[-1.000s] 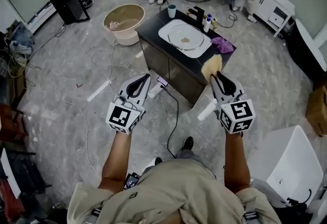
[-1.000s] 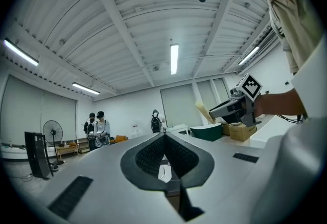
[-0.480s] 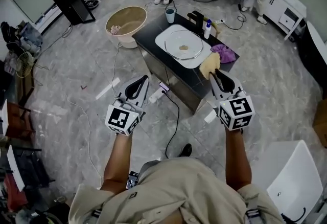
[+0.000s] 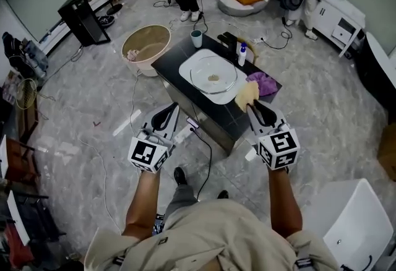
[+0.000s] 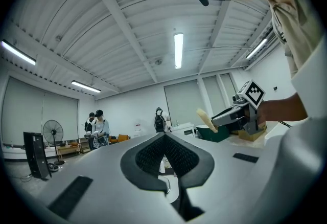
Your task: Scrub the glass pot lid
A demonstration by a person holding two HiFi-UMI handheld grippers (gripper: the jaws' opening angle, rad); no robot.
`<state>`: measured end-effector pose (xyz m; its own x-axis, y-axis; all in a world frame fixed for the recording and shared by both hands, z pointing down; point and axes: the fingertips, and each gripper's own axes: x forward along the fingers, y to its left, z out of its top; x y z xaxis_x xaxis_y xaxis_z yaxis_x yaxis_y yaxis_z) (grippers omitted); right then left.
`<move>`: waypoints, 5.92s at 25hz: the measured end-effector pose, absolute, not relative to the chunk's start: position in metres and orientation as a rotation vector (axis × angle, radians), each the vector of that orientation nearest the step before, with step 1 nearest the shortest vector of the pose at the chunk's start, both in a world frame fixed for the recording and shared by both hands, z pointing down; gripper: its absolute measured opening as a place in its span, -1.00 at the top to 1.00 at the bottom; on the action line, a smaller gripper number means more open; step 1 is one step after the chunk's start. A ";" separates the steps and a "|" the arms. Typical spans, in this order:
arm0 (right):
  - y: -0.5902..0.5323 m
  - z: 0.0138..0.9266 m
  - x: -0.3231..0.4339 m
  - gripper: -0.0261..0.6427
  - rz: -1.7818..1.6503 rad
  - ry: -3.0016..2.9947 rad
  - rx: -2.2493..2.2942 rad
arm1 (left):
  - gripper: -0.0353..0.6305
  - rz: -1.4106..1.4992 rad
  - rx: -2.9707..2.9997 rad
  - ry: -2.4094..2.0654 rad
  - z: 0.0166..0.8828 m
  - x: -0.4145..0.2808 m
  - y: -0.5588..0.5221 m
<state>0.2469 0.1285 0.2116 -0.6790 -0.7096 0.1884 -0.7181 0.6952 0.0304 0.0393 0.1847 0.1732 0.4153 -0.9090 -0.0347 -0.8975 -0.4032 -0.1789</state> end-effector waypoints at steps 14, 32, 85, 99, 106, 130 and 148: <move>0.058 0.212 0.202 0.68 0.112 -2.528 1.444 | 0.85 -0.014 -2.707 1.321 0.175 -0.009 0.047; -0.016 0.217 0.080 0.68 0.108 -2.410 1.541 | 0.85 0.044 -2.799 1.179 0.189 -0.121 -0.048; -0.351 0.653 0.027 0.67 0.327 -1.991 0.905 | 0.85 -0.279 -2.900 1.821 0.446 -0.147 -0.204; -0.295 0.678 -0.072 0.67 0.337 -2.057 0.643 | 0.85 -0.290 -2.864 1.927 0.458 -0.174 -0.188; -0.283 0.674 -0.087 0.68 0.332 -2.078 0.617 | 0.85 -0.289 -2.859 1.924 0.456 -0.175 -0.187; -0.325 0.674 0.079 0.68 0.409 -1.889 0.903 | 0.85 -0.309 -2.930 1.786 0.454 -0.130 -0.211; -0.321 0.680 0.101 0.68 0.455 -1.854 0.941 | 0.85 -0.310 -2.947 1.766 0.456 -0.126 -0.215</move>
